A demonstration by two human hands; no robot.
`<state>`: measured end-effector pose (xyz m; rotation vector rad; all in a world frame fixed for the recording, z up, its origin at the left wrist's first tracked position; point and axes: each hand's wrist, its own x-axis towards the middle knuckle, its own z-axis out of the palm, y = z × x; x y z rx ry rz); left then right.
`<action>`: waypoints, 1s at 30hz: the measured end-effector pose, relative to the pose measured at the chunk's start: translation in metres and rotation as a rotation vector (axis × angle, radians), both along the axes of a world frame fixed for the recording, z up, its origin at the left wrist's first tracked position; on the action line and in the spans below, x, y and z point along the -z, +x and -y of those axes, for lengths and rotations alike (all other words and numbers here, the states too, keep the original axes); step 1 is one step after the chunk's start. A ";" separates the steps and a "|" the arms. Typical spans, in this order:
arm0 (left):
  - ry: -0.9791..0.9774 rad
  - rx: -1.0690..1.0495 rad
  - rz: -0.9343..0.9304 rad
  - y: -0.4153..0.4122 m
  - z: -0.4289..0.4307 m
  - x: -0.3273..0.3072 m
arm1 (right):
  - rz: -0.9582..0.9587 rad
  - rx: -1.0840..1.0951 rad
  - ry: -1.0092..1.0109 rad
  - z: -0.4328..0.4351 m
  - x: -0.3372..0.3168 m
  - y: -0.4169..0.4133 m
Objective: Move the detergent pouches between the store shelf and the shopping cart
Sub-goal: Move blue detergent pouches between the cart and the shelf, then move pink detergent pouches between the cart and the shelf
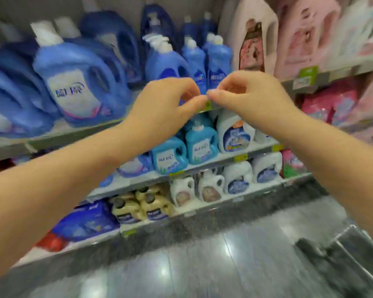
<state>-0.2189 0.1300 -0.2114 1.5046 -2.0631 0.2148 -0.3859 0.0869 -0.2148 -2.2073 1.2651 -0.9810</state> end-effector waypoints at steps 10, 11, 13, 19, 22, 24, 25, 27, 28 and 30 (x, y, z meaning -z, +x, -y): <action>0.486 0.073 -0.346 -0.193 0.020 0.160 | 0.227 0.318 0.452 -0.022 0.165 -0.181; 0.518 0.081 -0.372 -0.218 0.023 0.170 | 0.251 0.364 0.478 -0.023 0.177 -0.203; 0.555 0.111 -0.404 -0.268 0.032 0.187 | 0.279 0.441 0.508 -0.021 0.195 -0.246; 0.607 0.243 -0.470 -0.401 0.072 0.217 | 0.289 0.696 0.470 -0.004 0.214 -0.365; 0.657 0.324 -0.461 -0.453 0.108 0.226 | 0.312 0.811 0.489 0.016 0.219 -0.414; 0.705 0.375 -0.457 -0.488 0.138 0.229 | 0.335 0.911 0.508 0.034 0.222 -0.443; 0.734 0.402 -0.453 -0.507 0.155 0.229 | 0.357 0.961 0.508 0.045 0.224 -0.457; 0.775 0.470 -0.409 -0.542 0.187 0.230 | 0.421 1.055 0.504 0.064 0.230 -0.483; 0.785 0.507 -0.379 -0.557 0.200 0.230 | 0.442 1.100 0.518 0.072 0.232 -0.495; 0.807 0.585 -0.314 -0.589 0.225 0.234 | 0.454 1.185 0.559 0.088 0.237 -0.519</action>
